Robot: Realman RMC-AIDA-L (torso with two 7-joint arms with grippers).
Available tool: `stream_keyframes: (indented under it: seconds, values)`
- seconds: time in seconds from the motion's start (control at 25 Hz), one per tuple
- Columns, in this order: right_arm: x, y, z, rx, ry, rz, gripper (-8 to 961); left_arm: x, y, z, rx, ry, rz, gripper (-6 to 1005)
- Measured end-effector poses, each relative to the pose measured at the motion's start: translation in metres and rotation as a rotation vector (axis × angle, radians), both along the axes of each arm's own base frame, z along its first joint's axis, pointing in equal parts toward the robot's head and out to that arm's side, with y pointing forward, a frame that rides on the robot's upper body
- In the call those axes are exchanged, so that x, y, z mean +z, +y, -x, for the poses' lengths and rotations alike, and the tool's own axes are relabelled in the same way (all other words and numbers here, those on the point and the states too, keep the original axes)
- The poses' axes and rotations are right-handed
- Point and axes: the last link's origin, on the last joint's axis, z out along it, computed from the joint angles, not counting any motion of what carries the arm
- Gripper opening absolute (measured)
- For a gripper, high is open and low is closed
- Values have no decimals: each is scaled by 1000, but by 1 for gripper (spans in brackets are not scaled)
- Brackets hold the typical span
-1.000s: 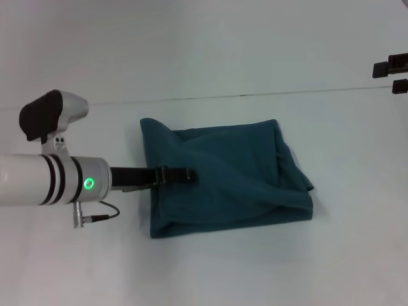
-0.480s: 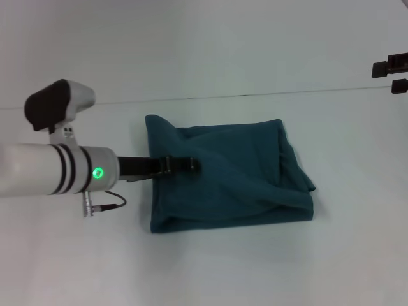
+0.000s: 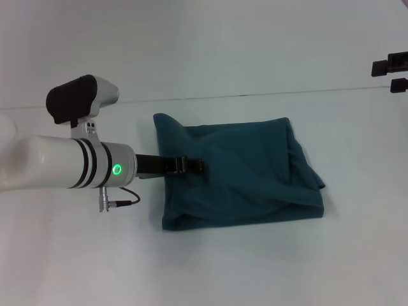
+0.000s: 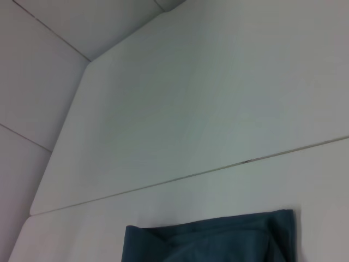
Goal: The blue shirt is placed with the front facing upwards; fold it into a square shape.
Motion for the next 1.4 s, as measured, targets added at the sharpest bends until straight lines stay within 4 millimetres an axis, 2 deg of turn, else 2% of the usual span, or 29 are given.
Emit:
stream_keyframes:
  seconds: [0.08, 0.2, 0.4, 0.6, 0.88, 1.12, 1.28, 1.4]
  values:
    - [-1, 0, 0, 1, 1, 2, 773, 0, 0, 0, 0, 0, 1, 674]
    - [-2, 0, -1, 0, 2, 3, 773, 0, -2, -1, -3, -7, 18, 458]
    - [-1, 0, -1, 1, 5, 3, 773, 7, -5, 2, -1, -28, 22, 222]
    - [-1, 0, -1, 0, 7, 2, 773, 16, -10, 4, 10, -61, 34, 175]
    - [-3, -1, -2, -4, 13, 8, 774, 36, -35, 13, 46, -156, 133, 118]
    - [-5, -2, -2, -6, 19, 14, 774, 68, -60, 43, 97, -206, 140, 118]
    - [-7, -2, -2, -5, 22, 20, 773, 97, -61, 72, 165, -169, 81, 139]
    - [-7, -2, -2, -4, 22, 21, 773, 108, -58, 83, 187, -145, 52, 155]
